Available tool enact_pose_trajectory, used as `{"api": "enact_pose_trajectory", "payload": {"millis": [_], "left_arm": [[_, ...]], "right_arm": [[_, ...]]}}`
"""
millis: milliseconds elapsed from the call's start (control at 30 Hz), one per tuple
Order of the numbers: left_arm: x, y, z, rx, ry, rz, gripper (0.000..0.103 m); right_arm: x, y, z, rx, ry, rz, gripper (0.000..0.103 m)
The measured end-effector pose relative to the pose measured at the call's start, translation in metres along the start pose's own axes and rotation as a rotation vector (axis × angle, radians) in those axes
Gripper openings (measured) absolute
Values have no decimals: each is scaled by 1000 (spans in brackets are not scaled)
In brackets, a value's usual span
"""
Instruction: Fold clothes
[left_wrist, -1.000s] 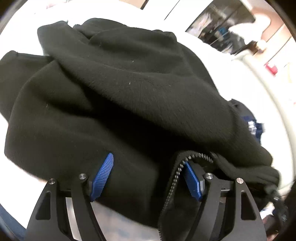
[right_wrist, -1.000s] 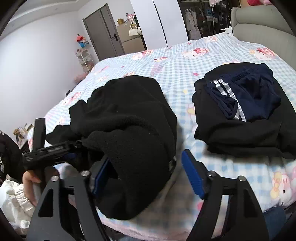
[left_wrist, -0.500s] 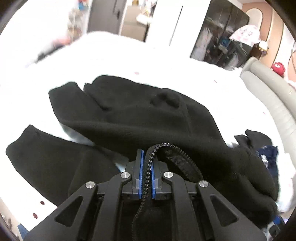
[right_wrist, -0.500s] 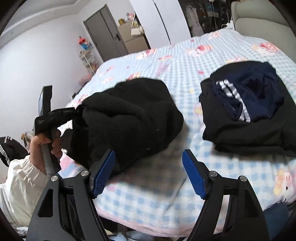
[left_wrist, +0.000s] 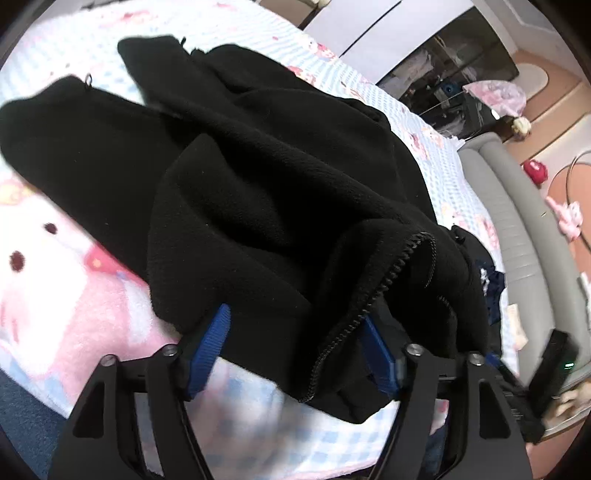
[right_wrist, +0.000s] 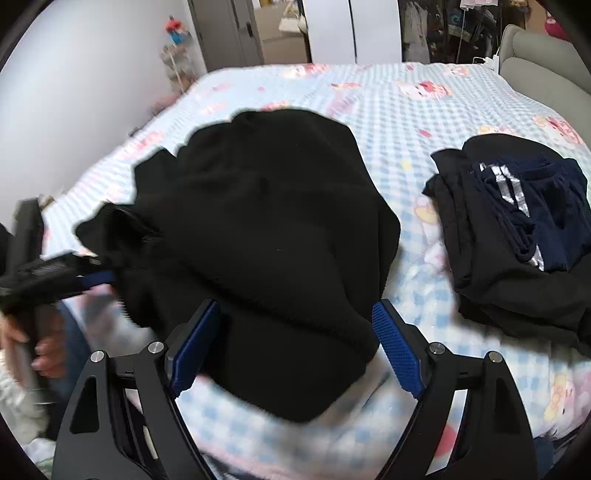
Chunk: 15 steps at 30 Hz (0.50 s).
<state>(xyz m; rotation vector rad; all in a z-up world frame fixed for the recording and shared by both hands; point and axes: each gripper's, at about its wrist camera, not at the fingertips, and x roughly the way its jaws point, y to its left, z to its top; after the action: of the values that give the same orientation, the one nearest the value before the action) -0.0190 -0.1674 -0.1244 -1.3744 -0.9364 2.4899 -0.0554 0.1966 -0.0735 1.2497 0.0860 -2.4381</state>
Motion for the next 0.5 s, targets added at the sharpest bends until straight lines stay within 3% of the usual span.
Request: {"api": "enact_pose_trajectory", "payload": {"millis": [100, 133, 167, 233, 333, 367, 400, 467, 500], "left_arm": [[24, -15, -7, 9, 92, -123, 81], [34, -22, -11, 37, 124, -131, 82], [45, -29, -14, 68, 155, -134, 82], [63, -31, -15, 72, 158, -49, 80], [69, -35, -1, 51, 151, -56, 17], [60, -42, 5, 83, 108, -35, 14], [51, -50, 11, 119, 60, -10, 13], [25, -63, 27, 160, -26, 10, 11], [7, -68, 37, 167, -75, 15, 11]], "right_arm": [[35, 3, -7, -32, 115, 6, 94], [44, 3, -10, -44, 141, -1, 94], [48, 0, -11, -35, 148, -4, 94], [48, -9, -7, 23, 130, 6, 94], [48, -21, 0, 100, 103, 24, 90], [50, -23, 2, 100, 99, 39, 72], [53, -23, 3, 89, 109, 54, 42], [51, -21, 8, 62, 104, 68, 19], [43, -20, 13, 54, 76, 71, 12]]}}
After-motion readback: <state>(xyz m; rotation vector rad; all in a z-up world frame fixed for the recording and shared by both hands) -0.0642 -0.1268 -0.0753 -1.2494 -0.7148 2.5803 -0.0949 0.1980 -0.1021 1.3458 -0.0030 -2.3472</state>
